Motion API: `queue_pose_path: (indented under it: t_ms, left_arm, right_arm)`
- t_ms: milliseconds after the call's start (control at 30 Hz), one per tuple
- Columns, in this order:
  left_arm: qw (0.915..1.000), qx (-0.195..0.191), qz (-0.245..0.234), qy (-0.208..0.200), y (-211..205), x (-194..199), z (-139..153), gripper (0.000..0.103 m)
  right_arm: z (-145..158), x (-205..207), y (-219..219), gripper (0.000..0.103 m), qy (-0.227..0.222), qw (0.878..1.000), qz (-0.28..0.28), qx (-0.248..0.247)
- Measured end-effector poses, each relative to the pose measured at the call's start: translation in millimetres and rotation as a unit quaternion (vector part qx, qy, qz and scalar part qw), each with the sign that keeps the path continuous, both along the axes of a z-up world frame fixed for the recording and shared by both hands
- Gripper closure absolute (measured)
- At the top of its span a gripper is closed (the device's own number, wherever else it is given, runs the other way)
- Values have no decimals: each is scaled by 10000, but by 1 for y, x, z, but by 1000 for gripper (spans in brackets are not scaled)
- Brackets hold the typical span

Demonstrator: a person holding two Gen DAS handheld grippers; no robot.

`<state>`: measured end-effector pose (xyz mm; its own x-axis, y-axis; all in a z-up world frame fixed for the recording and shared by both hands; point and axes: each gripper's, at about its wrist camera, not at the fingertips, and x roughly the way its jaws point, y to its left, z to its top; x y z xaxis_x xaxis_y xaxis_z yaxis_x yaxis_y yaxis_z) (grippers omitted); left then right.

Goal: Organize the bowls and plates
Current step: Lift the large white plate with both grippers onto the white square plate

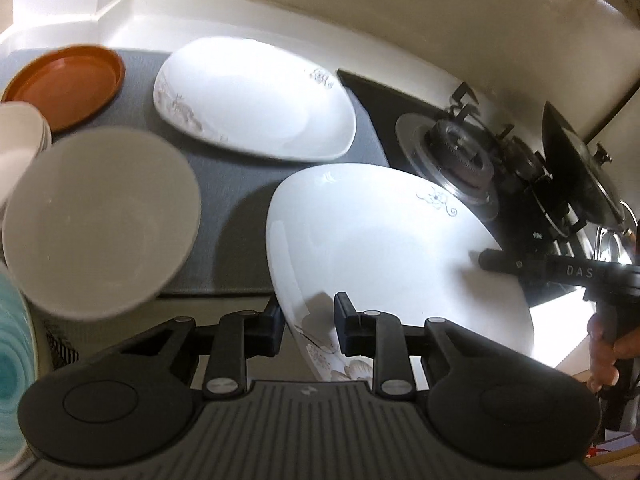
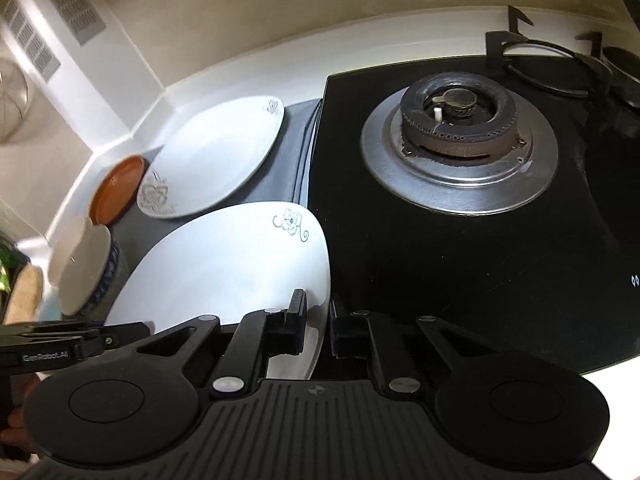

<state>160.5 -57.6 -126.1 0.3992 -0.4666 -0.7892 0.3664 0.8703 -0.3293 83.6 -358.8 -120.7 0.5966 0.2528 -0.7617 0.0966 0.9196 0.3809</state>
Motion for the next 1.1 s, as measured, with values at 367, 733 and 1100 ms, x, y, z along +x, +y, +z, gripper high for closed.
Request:
queue_pose_path:
  t_ms: [367,733,1100]
  left_arm:
    - [9993,-33,20,-362,-21,32,33,74]
    - [9987,164,306,-359,-20,70,38,74]
    - [9977,307,582,-168,-18,115,34,74]
  right_arm:
    - [19,15,-17,90,-333,9990,-235,162]
    - [18,67,-10,90,-457,9988,-103,155]
    - [10,120,-3,90,-450,9988,-31,164]
